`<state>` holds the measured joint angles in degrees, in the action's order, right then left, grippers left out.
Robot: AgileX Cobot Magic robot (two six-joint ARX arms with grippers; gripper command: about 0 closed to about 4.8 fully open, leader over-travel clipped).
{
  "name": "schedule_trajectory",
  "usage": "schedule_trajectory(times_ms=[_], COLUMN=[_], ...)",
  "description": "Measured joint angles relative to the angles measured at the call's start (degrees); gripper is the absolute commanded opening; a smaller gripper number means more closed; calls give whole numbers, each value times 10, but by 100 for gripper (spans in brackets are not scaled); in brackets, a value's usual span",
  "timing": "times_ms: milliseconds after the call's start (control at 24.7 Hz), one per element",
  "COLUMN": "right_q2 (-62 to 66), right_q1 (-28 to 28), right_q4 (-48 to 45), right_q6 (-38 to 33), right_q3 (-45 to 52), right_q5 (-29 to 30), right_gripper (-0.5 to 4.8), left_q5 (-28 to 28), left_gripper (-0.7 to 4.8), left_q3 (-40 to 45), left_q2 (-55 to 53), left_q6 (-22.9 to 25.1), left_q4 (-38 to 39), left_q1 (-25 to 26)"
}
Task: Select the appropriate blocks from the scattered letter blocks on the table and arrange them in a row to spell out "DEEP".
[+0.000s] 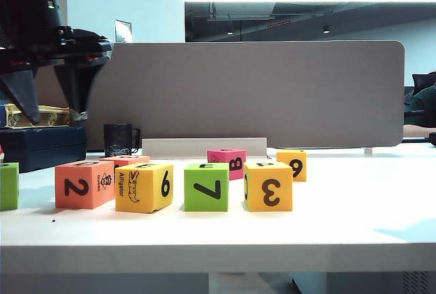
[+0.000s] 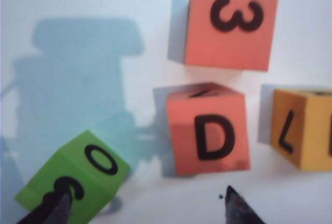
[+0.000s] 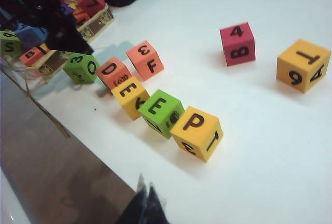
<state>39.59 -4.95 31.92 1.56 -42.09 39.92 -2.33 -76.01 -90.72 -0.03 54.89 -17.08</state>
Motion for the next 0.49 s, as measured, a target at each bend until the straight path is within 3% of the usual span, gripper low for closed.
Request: schedule_trajectory(times_ms=[202, 324, 486], right_q2=[46, 102, 174], right_q1=[0, 0, 0], right_q4=[-2, -12, -50], right_q6=[0, 0, 0], right_q3=[0, 0, 0], right_q5=[-2, -3, -3], right_gripper=[-1, -1, -1], left_q5=[-25, -29, -37], left_gripper=[241, 232, 79], left_q3=[0, 0, 0], left_q2=[0, 0, 0], left_q6=[14, 16, 24], left_q4=[33, 32, 28], left_q1=[0, 0, 0])
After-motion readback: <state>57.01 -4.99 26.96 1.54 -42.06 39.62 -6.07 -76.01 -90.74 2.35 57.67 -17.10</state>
